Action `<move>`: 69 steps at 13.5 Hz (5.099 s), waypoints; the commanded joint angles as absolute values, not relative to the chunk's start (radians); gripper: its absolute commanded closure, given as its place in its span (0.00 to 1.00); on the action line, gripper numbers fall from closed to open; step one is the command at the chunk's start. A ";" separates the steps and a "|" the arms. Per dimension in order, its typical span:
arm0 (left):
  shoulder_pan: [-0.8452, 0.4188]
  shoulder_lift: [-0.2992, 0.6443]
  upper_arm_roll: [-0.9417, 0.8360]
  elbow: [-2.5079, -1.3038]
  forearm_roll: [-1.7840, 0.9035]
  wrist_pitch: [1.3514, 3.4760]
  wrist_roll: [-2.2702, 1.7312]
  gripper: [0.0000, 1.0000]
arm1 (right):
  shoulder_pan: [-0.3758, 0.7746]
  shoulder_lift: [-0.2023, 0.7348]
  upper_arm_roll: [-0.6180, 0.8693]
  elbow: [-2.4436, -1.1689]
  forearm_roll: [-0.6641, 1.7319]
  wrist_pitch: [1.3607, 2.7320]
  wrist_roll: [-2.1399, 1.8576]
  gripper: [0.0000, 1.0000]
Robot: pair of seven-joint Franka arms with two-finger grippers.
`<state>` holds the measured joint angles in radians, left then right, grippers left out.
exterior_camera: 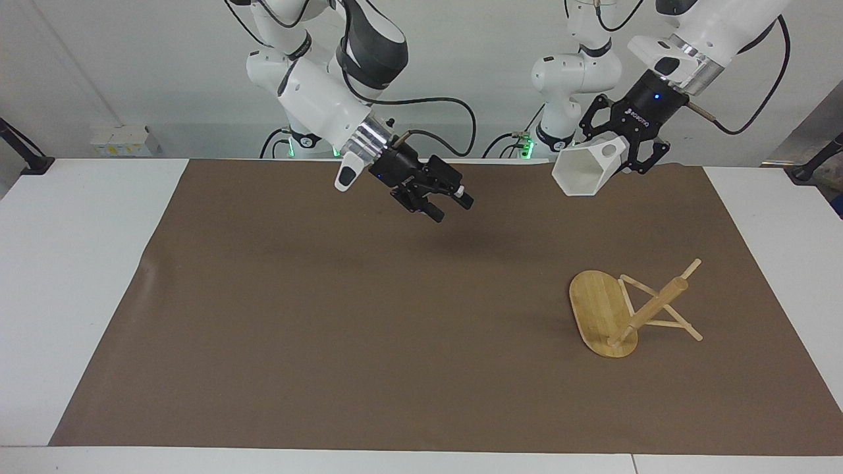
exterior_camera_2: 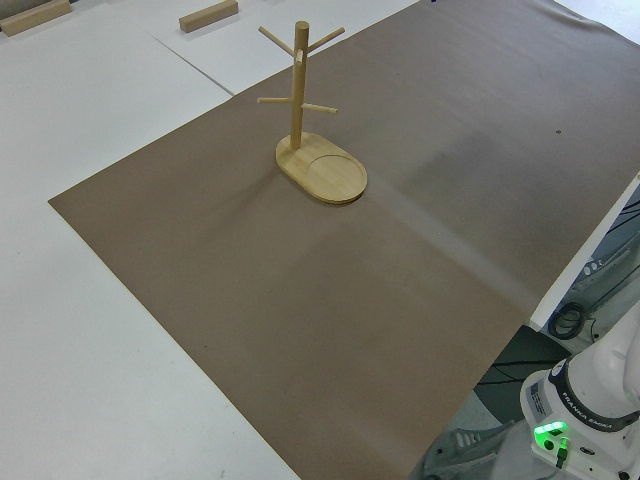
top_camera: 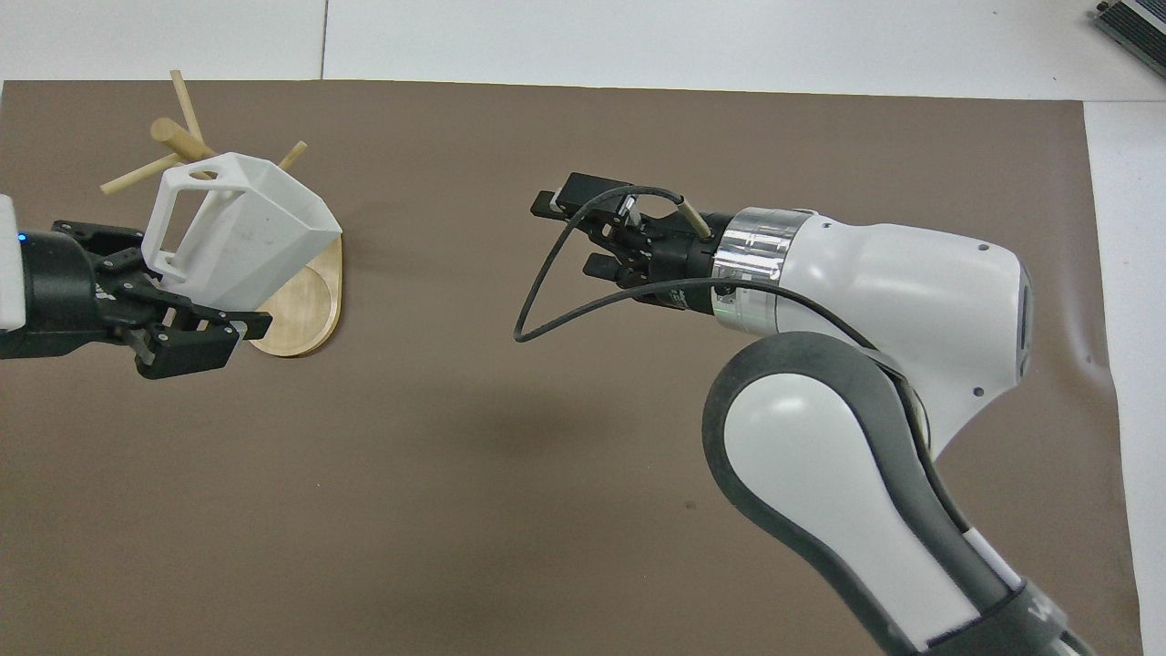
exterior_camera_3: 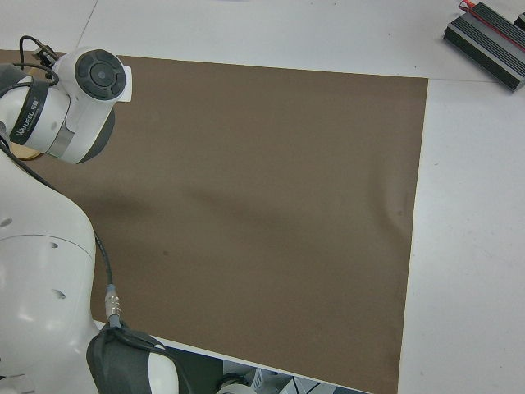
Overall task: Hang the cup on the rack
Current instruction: 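Carry the cup to the rack with the left gripper while the right gripper withdraws, then lower the cup handle onto a rack peg with the left gripper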
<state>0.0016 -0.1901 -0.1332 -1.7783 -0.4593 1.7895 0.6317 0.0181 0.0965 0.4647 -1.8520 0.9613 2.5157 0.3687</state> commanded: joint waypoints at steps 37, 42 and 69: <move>-0.051 0.003 -0.133 -1.950 -0.486 2.187 0.150 1.00 | -0.241 -0.087 0.354 -1.844 -0.018 1.907 0.040 0.00; -0.044 0.021 -0.133 -1.950 -0.492 2.224 0.115 1.00 | -0.265 -0.080 0.350 -1.841 -0.009 1.920 0.043 0.00; -0.009 0.097 -0.127 -1.959 -0.492 2.362 0.110 1.00 | -0.232 -0.035 0.227 -1.609 -0.009 1.609 0.046 0.00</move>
<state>-0.0151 0.1068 -0.1245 -1.9369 -0.4852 2.3446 0.1067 -0.2287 -0.0139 0.2253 -1.5822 -0.0091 1.5901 0.0303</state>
